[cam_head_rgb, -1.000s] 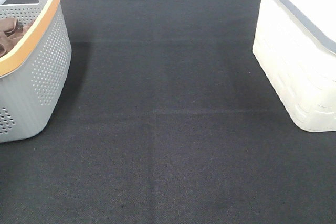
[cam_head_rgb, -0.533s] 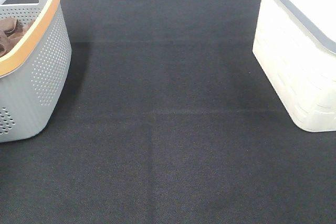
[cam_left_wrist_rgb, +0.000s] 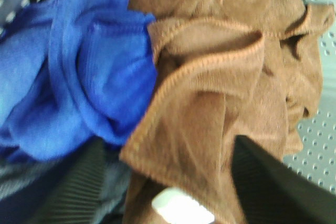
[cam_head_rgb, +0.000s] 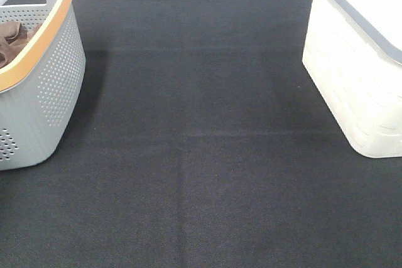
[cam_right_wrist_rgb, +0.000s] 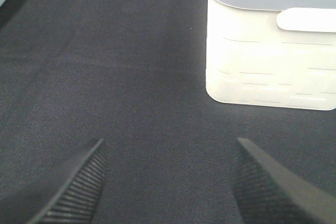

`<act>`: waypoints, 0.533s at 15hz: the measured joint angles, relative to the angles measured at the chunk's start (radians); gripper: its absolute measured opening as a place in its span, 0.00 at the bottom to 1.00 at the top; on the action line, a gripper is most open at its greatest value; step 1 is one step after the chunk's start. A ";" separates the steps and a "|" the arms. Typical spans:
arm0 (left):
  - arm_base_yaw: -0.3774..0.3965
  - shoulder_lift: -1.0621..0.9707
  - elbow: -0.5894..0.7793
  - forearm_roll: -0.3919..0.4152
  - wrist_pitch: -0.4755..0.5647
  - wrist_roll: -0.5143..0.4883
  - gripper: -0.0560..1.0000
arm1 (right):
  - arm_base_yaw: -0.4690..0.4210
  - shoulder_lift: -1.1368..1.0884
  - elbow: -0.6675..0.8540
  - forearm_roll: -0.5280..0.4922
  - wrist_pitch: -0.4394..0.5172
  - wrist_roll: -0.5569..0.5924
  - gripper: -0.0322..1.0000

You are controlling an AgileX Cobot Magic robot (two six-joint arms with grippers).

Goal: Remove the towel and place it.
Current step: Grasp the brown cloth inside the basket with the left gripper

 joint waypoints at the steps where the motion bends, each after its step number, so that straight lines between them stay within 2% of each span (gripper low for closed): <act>1: 0.000 0.004 0.000 -0.002 -0.027 0.000 0.61 | 0.000 0.000 0.000 0.000 0.000 0.000 0.66; 2: 0.000 0.004 0.000 -0.003 -0.042 0.000 0.55 | 0.000 0.000 0.000 0.000 0.000 0.000 0.66; 5: 0.000 0.004 0.000 -0.003 -0.058 0.000 0.48 | 0.000 0.000 0.000 0.000 0.000 0.000 0.66; 8: 0.000 0.004 0.000 -0.007 -0.076 0.052 0.22 | 0.000 0.000 0.000 0.000 0.000 0.000 0.66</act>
